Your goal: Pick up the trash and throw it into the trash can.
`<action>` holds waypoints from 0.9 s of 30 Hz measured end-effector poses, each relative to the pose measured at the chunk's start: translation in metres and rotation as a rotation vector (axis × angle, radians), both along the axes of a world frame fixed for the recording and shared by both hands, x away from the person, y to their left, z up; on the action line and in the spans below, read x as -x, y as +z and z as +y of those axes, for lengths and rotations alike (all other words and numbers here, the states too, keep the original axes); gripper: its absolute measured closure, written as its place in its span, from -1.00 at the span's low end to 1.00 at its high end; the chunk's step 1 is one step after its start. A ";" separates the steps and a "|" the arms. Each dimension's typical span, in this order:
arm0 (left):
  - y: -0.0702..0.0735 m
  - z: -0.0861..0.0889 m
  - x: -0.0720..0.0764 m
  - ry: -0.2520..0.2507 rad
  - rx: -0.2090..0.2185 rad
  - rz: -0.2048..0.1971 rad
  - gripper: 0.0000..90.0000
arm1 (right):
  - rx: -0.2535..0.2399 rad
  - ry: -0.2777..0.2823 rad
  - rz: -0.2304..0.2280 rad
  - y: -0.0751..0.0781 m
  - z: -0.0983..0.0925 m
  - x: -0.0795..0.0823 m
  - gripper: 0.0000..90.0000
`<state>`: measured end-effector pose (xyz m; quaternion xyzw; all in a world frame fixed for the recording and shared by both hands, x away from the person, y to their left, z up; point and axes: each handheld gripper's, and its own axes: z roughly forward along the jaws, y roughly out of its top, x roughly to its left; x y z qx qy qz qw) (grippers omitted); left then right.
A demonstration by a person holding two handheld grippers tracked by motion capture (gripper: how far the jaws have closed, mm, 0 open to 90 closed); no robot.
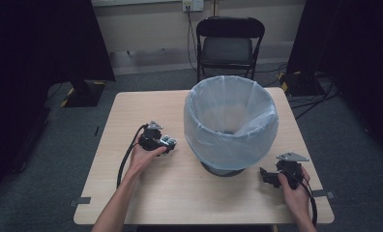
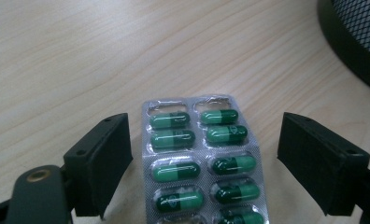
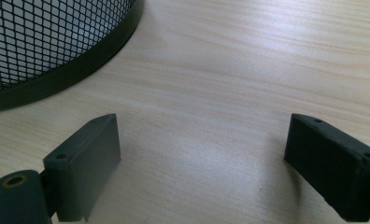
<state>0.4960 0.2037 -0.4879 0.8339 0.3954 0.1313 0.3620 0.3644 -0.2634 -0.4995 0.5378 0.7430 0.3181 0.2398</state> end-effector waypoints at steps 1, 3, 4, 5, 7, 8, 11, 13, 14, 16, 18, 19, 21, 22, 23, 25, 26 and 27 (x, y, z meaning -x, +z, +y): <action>0.000 0.000 0.000 0.000 0.000 0.000 -0.60 | 0.000 0.000 0.000 0.000 0.000 0.000 -0.79; -0.005 0.000 -0.001 0.010 -0.004 0.013 -0.61 | 0.000 0.000 0.000 0.000 0.000 0.000 -0.79; -0.005 0.000 -0.001 0.010 -0.001 0.010 -0.60 | 0.000 0.000 0.000 0.000 0.000 0.000 -0.79; -0.004 0.000 -0.002 -0.002 -0.010 0.010 -0.59 | 0.000 0.000 0.000 0.000 0.000 0.000 -0.79; -0.004 -0.002 -0.001 -0.006 -0.064 -0.022 -0.45 | 0.000 0.000 0.000 0.000 0.000 0.000 -0.79; -0.003 -0.002 -0.001 -0.006 -0.063 -0.017 -0.41 | 0.000 0.000 0.000 0.000 0.000 0.000 -0.79; -0.003 -0.001 0.000 0.001 -0.058 -0.026 -0.35 | 0.000 0.000 0.000 0.000 0.000 0.000 -0.79; -0.005 0.002 0.001 -0.001 -0.046 -0.053 -0.24 | 0.000 0.000 0.000 0.000 0.000 0.000 -0.79; -0.005 0.002 0.001 -0.001 -0.046 -0.053 -0.24 | 0.000 0.000 0.000 0.000 0.000 0.000 -0.79; -0.007 0.002 0.003 0.008 -0.025 -0.056 -0.24 | 0.000 0.000 0.000 0.000 0.000 0.000 -0.79; -0.006 0.002 0.003 0.010 -0.024 -0.052 -0.24 | 0.000 0.000 0.000 0.000 0.000 0.000 -0.79; -0.006 0.002 0.002 0.006 -0.033 -0.054 -0.24 | 0.000 0.000 0.000 0.000 0.000 0.000 -0.79; -0.006 0.002 0.002 0.020 -0.017 -0.043 -0.24 | 0.000 0.000 0.000 0.000 0.000 0.000 -0.79; -0.006 0.002 0.002 0.020 -0.017 -0.043 -0.24 | 0.000 0.000 0.000 0.000 0.000 0.000 -0.79; -0.006 0.003 0.002 0.020 -0.004 -0.040 -0.24 | 0.000 0.000 0.000 0.000 0.000 0.000 -0.79; -0.005 0.002 0.003 0.004 0.024 -0.018 -0.24 | 0.000 0.000 0.000 0.000 0.000 0.000 -0.79; -0.004 0.000 0.003 -0.002 0.021 -0.015 -0.24 | 0.000 0.000 0.000 0.000 0.000 0.000 -0.79; -0.002 -0.002 0.004 -0.011 0.012 -0.017 -0.24 | 0.000 0.000 0.000 0.000 0.000 0.000 -0.79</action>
